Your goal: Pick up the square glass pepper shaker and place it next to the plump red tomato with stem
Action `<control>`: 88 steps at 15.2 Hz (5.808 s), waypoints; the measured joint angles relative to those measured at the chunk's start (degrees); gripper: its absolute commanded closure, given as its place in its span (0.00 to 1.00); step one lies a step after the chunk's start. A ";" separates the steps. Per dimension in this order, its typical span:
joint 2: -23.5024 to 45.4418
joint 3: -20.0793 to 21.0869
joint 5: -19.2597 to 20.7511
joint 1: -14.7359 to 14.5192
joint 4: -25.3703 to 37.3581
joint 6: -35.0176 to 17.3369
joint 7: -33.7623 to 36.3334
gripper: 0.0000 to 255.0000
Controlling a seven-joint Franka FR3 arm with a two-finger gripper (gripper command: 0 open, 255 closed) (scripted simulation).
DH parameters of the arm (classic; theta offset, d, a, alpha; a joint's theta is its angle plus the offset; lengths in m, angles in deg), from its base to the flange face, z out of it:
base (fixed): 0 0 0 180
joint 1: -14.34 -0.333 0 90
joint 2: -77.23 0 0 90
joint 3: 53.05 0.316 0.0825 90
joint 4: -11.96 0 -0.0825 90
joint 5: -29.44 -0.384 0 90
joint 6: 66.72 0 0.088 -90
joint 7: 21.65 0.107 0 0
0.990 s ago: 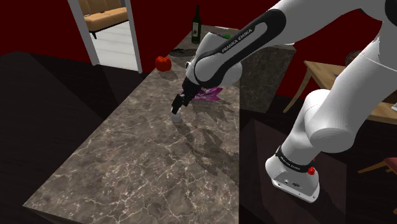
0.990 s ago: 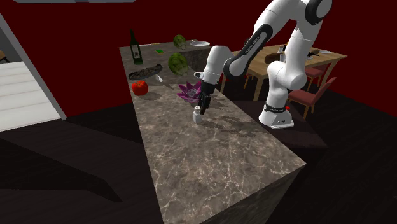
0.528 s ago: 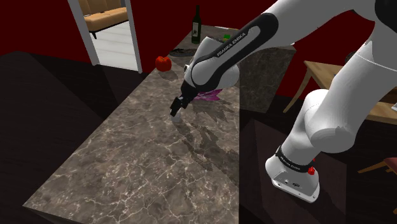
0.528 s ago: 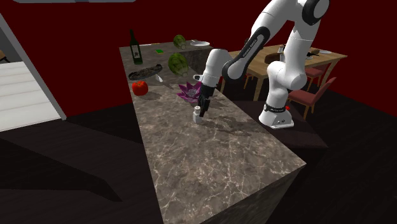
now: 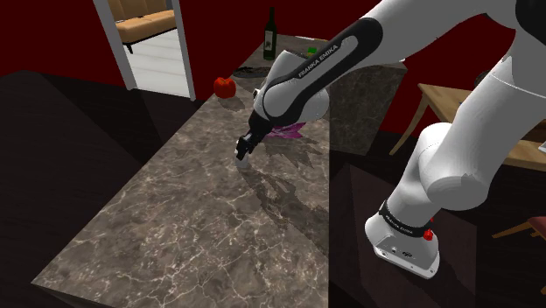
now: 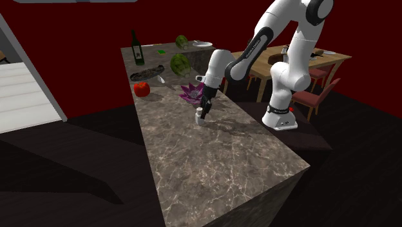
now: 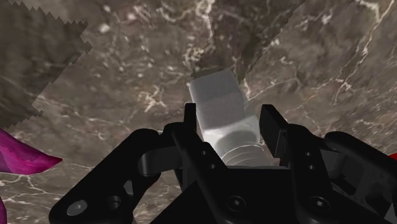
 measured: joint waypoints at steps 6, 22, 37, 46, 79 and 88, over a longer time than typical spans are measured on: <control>-0.82 0.04 0.96 0.28 0.14 0.96 0.85 1.00; -10.28 0.88 9.11 3.27 4.11 14.03 8.82 1.00; -14.76 0.57 12.54 4.89 11.18 25.51 12.11 1.00; -2.65 -6.43 11.83 8.14 24.43 29.05 2.15 1.00; 34.67 -12.22 3.83 18.82 63.89 36.94 -15.44 1.00; 37.13 -11.49 2.26 18.98 61.11 32.02 -17.77 1.00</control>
